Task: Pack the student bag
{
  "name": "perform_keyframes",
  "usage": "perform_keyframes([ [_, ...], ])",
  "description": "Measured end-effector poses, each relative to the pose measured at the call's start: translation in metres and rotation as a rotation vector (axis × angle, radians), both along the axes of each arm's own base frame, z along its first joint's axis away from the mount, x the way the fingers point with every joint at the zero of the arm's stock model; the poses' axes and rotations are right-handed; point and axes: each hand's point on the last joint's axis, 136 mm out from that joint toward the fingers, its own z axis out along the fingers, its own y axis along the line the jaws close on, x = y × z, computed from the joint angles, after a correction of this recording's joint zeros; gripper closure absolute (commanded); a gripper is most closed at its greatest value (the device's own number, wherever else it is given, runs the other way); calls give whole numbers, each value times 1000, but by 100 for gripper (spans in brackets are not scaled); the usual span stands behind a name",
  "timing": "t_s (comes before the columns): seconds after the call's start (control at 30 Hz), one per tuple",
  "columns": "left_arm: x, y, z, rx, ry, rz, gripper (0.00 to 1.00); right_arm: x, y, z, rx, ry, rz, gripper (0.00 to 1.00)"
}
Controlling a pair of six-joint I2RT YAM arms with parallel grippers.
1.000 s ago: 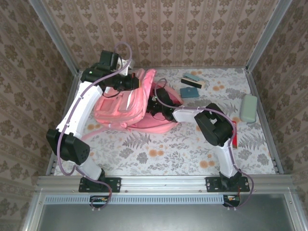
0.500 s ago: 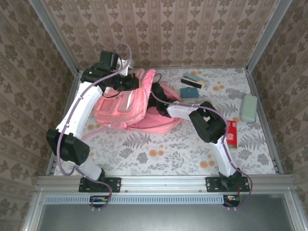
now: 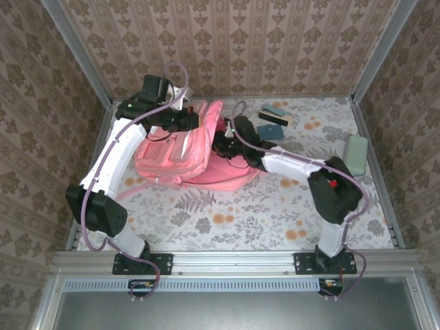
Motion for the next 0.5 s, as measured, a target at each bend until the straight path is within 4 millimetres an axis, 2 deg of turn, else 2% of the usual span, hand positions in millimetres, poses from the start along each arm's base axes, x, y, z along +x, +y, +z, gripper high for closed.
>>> perform_keyframes([
  [0.13, -3, 6, -1, 1, -9, 2, 100, -17, -44, 16, -86, -43, -33, 52],
  [0.3, -8, 16, -2, 10, -19, 15, 100, -34, -106, 17, -221, -55, -106, 41],
  [0.4, -10, 22, -4, 17, -20, 28, 100, -39, -142, 16, -287, -63, -163, 37],
  [0.5, -10, 25, -6, 25, -21, 35, 100, -35, -180, 16, -338, -69, -247, 37],
])
